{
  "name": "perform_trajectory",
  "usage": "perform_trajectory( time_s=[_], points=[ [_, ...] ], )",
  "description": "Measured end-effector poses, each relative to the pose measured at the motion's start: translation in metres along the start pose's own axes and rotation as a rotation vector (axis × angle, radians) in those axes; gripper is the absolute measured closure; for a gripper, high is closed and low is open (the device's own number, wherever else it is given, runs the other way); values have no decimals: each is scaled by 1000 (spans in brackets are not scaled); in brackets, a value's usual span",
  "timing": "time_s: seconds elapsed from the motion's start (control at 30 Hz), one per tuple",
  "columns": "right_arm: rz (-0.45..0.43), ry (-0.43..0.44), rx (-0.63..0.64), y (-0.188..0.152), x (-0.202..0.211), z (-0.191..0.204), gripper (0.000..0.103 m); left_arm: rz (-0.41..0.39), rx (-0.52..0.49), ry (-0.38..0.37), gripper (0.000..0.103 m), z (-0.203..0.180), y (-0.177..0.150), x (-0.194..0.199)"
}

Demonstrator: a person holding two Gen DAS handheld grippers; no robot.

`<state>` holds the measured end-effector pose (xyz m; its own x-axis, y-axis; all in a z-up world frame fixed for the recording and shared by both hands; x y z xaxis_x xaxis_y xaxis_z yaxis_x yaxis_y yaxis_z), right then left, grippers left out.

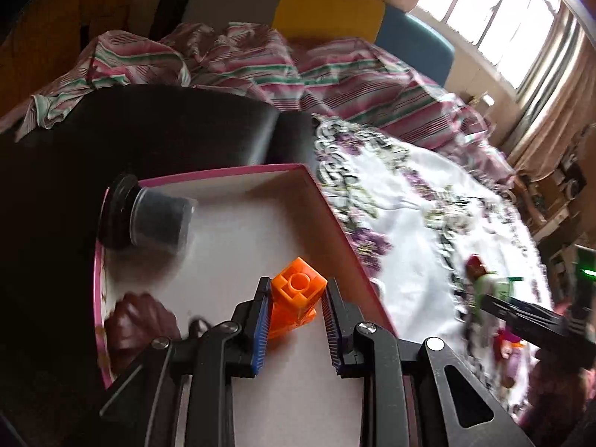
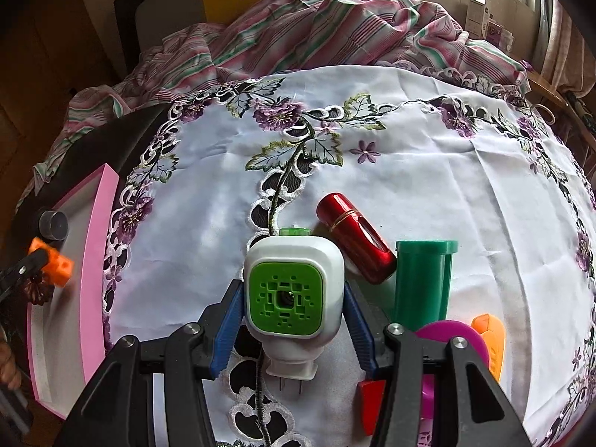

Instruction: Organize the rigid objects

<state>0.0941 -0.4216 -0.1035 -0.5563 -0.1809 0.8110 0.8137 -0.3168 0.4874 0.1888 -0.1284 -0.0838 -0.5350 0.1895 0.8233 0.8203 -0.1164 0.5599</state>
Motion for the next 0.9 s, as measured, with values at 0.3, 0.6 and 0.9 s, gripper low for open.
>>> perform_trajectory(
  time_s=[0.3, 0.6, 0.9],
  points=[
    [-2, -4, 4, 0, 0, -1, 50, -50, -5, 56, 54, 7, 3, 5],
    [4, -18, 12, -1, -1, 0, 50, -158, -44, 127, 54, 7, -20, 63],
    [-7, -16, 23, -1, 1, 3, 50, -155, -31, 151, 53, 19, -61, 103]
  ],
)
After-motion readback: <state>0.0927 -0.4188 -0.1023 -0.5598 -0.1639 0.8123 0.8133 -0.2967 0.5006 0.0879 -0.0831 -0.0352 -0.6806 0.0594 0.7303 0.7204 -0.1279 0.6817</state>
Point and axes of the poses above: each gripper's, at about its wrist camera, not at the fingertips, and x roughly against the way its jaws point, z to its left, y to its top, the point moved 3 cm from there along -x, roughly the way its jaws point, and after that the axes turned 12 degrees about y, right-handed, at the moved point
